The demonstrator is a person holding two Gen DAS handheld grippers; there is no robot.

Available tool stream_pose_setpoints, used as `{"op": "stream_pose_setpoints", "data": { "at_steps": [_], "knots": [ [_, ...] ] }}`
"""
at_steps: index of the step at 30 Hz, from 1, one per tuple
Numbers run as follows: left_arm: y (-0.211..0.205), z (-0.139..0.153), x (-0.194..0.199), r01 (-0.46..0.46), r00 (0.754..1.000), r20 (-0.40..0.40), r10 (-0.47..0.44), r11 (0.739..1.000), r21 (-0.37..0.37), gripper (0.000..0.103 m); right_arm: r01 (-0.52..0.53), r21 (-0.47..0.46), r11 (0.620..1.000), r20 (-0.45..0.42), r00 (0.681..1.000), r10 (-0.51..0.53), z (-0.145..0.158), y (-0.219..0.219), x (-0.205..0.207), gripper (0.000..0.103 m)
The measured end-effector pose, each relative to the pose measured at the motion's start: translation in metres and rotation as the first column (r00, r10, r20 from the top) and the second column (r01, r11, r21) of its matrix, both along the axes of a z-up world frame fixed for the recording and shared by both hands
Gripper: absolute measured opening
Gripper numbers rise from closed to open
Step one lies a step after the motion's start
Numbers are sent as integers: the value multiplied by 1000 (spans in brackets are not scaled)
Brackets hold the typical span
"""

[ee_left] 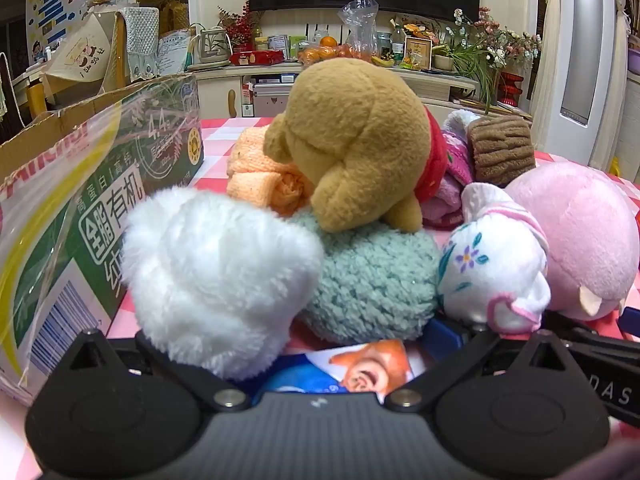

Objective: Organize soft objects

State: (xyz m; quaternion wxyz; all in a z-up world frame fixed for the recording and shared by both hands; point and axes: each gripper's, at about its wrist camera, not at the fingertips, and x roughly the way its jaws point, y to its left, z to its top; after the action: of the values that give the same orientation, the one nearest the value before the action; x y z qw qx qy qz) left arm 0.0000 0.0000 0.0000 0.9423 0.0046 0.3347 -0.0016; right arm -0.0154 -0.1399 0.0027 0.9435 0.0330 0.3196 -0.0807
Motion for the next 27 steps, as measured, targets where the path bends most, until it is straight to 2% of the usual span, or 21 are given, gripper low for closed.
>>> {"op": "stream_pose_setpoints", "data": {
  "at_steps": [13,18,23,27],
  "knots": [
    [0,0,-15,17,1000,-5,-17,1000,-1,103,-53,5,999,-5,999,53,3,6,-21,103],
    [3,3,-24,39,999,-21,-39,999,3,102,-44,56,997,0,999,45,2,-1,-37,103],
    [2,18,-40,71,997,9,-72,997,40,102,-17,46,999,39,999,15,6,0,-52,103],
    [8,33,-53,86,996,36,-87,996,27,102,-8,31,999,71,997,6,8,2,-64,103]
  ]
}}
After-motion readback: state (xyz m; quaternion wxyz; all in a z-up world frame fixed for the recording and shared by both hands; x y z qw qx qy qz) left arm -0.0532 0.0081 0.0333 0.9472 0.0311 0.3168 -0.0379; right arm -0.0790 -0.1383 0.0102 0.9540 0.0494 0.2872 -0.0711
